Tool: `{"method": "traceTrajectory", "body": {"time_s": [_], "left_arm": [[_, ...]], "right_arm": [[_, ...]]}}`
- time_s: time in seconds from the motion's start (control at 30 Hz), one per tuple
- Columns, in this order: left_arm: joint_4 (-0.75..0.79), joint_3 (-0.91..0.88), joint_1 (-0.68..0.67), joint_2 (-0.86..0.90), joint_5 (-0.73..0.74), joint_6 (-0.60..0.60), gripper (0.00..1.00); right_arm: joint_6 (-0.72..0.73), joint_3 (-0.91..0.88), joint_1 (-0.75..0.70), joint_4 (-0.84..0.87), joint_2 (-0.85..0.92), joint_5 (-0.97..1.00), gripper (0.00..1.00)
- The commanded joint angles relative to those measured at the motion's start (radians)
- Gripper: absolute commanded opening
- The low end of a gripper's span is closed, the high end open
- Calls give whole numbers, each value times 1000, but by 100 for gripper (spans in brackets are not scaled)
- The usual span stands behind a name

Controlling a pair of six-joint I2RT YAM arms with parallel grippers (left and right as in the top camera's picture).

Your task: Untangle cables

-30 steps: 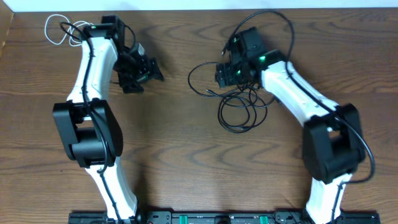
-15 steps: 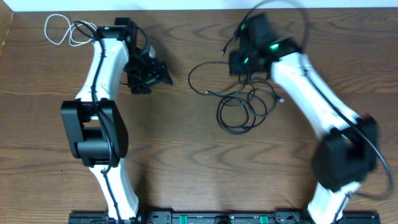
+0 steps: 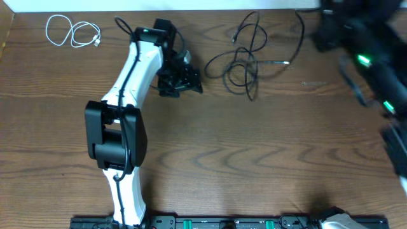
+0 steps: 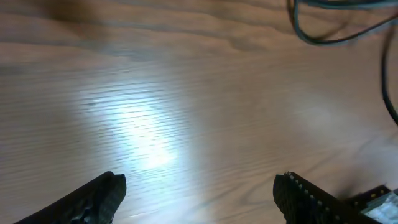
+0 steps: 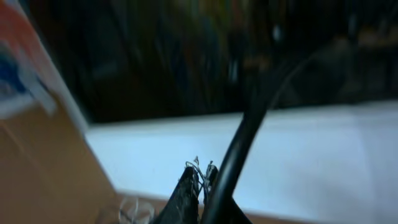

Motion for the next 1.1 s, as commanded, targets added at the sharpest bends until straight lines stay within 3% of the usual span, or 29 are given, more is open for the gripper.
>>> {"method": "traceTrajectory", "body": {"time_s": [0.0,0.2,0.27,0.43,0.5,0.63,0.7,0.77,0.83,0.97,1.07], "left_arm": [[7,-11,-40,10,4,16,82],[18,-11,-86,10,5,12,82],[10,-11,-96,10,5,12,96],[3,-10,-110,10,9,14,97],[-6,7,-105,6,31,34,97],[-65,120,-66,-53,107,134,97],[-64,158,-51,-111,107,134,96],[-29,181,-44,-206,108,134,85],[12,181,-50,-283,122,135,81],[76,181,-90,-422,129,137,81],[84,181,-140,-492,129,140,81]], "right_arm": [[11,-2,-2,15,-19,63,1],[11,-2,-3,70,-24,116,1],[29,-2,-2,105,-25,108,1],[83,-1,-2,158,-43,113,1],[114,-1,-2,162,-49,120,2],[306,-1,-4,136,-55,222,2],[341,-1,-4,115,-55,243,1],[369,-2,-4,77,-50,244,1],[369,-2,-4,62,-39,245,1],[400,-2,-24,55,-11,247,1],[504,-2,-62,29,6,218,2]]}}
